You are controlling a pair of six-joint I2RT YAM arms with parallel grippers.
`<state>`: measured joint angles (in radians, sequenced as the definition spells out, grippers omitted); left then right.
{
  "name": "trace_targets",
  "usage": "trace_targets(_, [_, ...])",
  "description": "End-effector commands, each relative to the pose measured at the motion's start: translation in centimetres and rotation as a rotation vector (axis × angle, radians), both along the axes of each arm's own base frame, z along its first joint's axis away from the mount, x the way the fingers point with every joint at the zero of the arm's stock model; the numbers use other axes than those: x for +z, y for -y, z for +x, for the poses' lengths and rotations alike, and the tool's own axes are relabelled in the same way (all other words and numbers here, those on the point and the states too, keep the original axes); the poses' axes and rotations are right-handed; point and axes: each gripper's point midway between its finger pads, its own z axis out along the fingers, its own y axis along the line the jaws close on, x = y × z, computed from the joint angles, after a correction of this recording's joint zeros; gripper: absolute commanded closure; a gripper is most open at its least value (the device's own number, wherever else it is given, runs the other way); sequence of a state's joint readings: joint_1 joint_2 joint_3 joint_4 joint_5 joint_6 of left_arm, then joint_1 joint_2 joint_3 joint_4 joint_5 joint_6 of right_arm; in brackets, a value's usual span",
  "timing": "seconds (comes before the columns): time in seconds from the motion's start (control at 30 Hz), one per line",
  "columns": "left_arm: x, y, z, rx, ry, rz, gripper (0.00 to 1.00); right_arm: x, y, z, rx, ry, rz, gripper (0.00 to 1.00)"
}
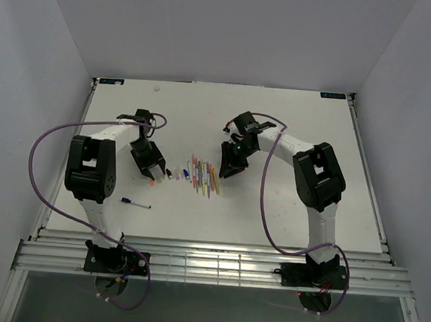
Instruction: Open the pen caps
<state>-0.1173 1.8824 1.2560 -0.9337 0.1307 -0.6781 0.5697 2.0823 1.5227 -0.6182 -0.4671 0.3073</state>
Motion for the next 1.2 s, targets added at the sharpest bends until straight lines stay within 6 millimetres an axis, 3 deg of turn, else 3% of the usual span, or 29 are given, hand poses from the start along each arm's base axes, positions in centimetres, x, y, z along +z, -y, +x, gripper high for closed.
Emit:
trace_targets(0.0, [3.8,0.3,2.2,0.013,0.137,-0.016,0.46,3.0,-1.0,0.9,0.011,0.064,0.070,0.69])
trace_targets(0.13, [8.1,0.0,3.5,0.065,0.212,-0.001,0.46,3.8,-1.1,0.7,0.012,0.065,0.090,0.69])
trace_targets(0.2, [9.5,-0.8,2.0,0.148,0.170,0.041,0.43,4.2,-1.3,0.4,0.014,0.058,0.103,0.69])
trace_targets(0.33, [10.0,-3.6,-1.5,0.356,0.082,0.121,0.39,4.8,-2.0,-0.2,0.033,0.063,0.123,0.69])
trace_targets(0.37, [9.1,-4.3,-3.2,0.399,0.038,0.131,0.39,5.1,-2.2,-0.3,0.037,0.067,0.127,0.69])
trace_targets(0.4, [10.0,-4.7,-3.7,0.469,0.069,0.121,0.39,5.1,-2.3,-0.6,0.043,0.063,0.132,0.69])
trace_targets(0.47, [9.6,-6.8,-4.9,0.587,0.073,0.128,0.40,5.5,-2.7,-1.0,0.056,0.066,0.144,0.69])
trace_targets(0.57, [10.6,-9.1,-5.4,0.720,0.141,0.145,0.43,5.5,-3.0,-1.7,0.067,0.063,0.151,0.69])
trace_targets(0.7, [9.6,-10.8,-6.3,0.805,0.116,0.167,0.46,5.5,-3.2,-2.1,0.079,0.053,0.163,0.69])
trace_targets(0.93, [5.6,-9.9,-7.7,0.846,-0.078,0.172,0.46,5.7,-3.3,-2.3,0.087,0.054,0.177,0.69])
trace_targets(1.17, [3.6,-10.9,-7.9,0.857,-0.119,0.242,0.47,5.8,-3.3,-2.5,0.093,0.058,0.177,0.69])
